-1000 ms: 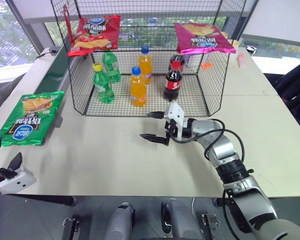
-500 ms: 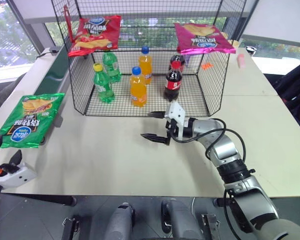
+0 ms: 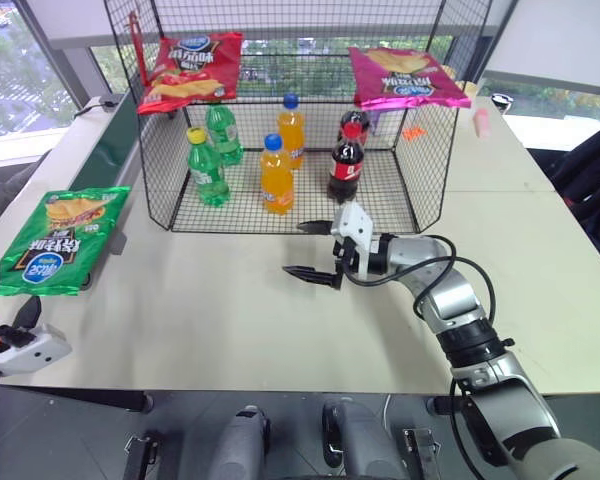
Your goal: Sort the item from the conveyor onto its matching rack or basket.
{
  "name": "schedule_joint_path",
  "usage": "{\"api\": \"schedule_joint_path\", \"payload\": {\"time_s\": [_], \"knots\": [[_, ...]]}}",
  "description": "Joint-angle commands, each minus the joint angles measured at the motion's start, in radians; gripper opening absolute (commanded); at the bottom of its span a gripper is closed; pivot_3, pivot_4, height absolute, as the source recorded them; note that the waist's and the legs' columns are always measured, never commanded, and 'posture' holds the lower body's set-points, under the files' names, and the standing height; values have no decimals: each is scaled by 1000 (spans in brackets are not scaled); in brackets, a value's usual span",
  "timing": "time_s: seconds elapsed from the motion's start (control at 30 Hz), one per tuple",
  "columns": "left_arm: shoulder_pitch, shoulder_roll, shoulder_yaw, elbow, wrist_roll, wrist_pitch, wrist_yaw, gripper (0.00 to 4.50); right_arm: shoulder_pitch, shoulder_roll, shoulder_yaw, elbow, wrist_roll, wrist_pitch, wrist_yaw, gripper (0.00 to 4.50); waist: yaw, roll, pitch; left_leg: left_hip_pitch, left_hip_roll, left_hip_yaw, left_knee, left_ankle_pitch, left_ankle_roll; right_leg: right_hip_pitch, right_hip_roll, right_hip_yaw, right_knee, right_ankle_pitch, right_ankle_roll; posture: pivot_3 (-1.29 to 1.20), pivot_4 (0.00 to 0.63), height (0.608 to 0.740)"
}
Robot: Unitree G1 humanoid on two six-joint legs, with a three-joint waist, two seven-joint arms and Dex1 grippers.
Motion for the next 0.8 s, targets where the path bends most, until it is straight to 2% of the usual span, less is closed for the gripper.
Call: {"api": "schedule_joint_path", "payload": {"time_s": [0.03,0.4,0.5,0.73,0.8], "knots": [[1,24,48,-24,-20,4,26,4457,-6,-4,-20,-40,14,-5,1,4500,0,0,0,0,0,0,0,0,0,0,0,0,0,0,0,0,150,740],[-125,87,-51,142,-19,1,33,4457,-15,-2,-20,-32,12,-10,1,4500,0,0,0,4,0,0,-1,0,0,3,1,0,0,0,0,0,150,740],[-171,108,-88,209,-22,-5,42,3703,-20,-2,-22,-28,11,-11,-2,4500,-1,0,0,4,0,1,-1,0,0,3,1,0,0,1,2,0,150,740],[-239,138,-162,323,-41,-23,57,169,-14,-5,-26,-36,10,-9,-13,4500,-1,0,0,4,0,1,-1,0,0,3,1,0,0,2,3,0,150,740],[-242,143,-171,333,-46,-27,63,39,-12,-6,-26,-38,10,-9,-15,4500,-1,0,0,4,0,1,-1,0,0,3,0,0,0,2,3,0,150,740]]}}
